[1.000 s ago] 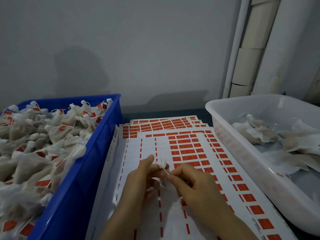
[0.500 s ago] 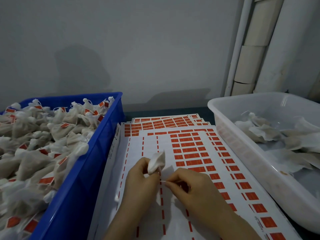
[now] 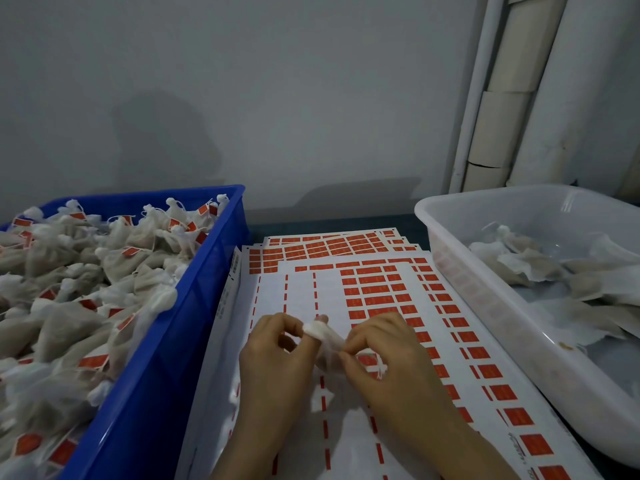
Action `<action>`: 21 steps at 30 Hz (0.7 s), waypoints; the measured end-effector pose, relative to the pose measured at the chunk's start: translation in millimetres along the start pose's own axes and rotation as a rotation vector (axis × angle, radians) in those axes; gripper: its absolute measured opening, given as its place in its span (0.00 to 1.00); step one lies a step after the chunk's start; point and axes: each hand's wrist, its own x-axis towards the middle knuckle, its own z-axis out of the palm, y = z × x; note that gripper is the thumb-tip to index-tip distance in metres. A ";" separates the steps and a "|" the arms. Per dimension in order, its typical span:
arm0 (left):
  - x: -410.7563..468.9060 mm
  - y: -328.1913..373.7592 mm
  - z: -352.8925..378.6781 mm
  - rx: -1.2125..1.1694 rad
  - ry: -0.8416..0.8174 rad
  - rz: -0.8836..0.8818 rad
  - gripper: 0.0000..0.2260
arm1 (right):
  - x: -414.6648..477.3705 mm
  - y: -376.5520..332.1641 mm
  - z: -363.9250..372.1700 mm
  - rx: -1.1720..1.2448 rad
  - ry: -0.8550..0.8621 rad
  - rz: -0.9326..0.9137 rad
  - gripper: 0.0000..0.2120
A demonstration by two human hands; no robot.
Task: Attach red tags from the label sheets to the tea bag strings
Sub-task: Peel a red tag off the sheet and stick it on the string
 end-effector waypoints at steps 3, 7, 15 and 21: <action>-0.5 -2.6 0.9 -0.043 -0.042 -0.124 0.11 | -0.5 3.2 0.2 0.013 -0.067 0.061 0.06; 2.0 -2.7 2.6 -0.111 -0.144 -0.287 0.11 | -1.8 1.6 4.3 -0.020 -0.032 0.021 0.05; 2.0 6.9 -1.6 -0.258 -0.334 -0.511 0.12 | -2.9 7.1 13.0 -0.082 0.116 -0.116 0.03; 4.6 -2.1 0.2 -0.263 -0.330 -0.574 0.13 | -2.6 10.8 14.9 -0.166 0.177 -0.183 0.05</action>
